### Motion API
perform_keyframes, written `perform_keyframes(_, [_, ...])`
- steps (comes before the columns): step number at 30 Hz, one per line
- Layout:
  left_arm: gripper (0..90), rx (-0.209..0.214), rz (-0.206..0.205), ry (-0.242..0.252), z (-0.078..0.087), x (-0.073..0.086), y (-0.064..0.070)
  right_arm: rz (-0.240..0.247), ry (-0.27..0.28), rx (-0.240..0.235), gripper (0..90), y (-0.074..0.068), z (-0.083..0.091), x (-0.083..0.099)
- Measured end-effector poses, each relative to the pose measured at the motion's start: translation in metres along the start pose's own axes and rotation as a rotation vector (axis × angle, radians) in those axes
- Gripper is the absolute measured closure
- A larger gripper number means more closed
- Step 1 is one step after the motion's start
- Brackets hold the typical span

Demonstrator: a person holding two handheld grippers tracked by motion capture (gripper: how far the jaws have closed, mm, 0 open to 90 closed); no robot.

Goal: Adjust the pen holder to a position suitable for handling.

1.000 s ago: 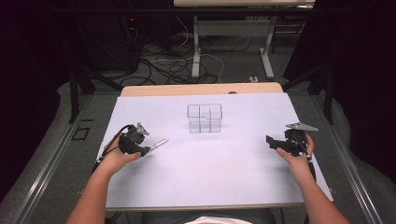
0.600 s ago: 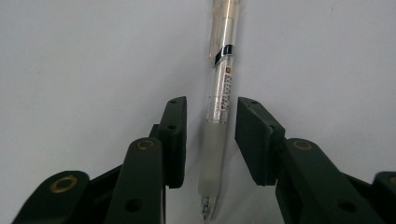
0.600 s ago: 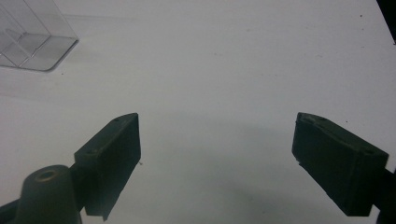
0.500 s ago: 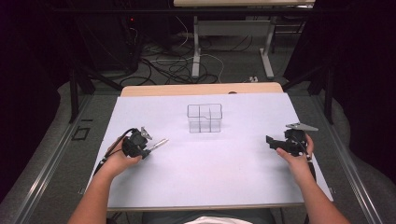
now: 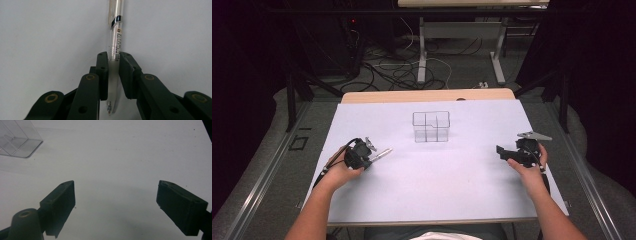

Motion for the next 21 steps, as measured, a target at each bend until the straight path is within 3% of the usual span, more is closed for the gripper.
perform_keyframes(10, [79.5, -0.01, -0.012, -0.011, -0.0002, -0.0015, 0.0007, 0.002, -0.004, -0.003, 15.0, -0.0008, -0.0004, 0.0007])
perform_keyframes(18, [79.5, -0.002, 0.008, -0.009, 0.0025, -0.0009, -0.0003, 0.004, 0.0, 0.002, 15.0, -0.0008, -0.0002, 0.0001])
perform_keyframes(21, [79.6, 0.019, 0.035, -0.006, 0.0052, -0.0025, 0.0016, 0.008, 0.005, -0.001, 15.0, -0.0012, -0.0001, -0.0005])
Point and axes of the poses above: each handheld gripper's, and its own axes: z roughly backward along the jaws, x roughly out of its underside, y roughly to its right, the point moved 8 cm from there along -z, roughly forward along the jaws, and after that the axes turned 3 degrees about y, right-handed, at the moved point
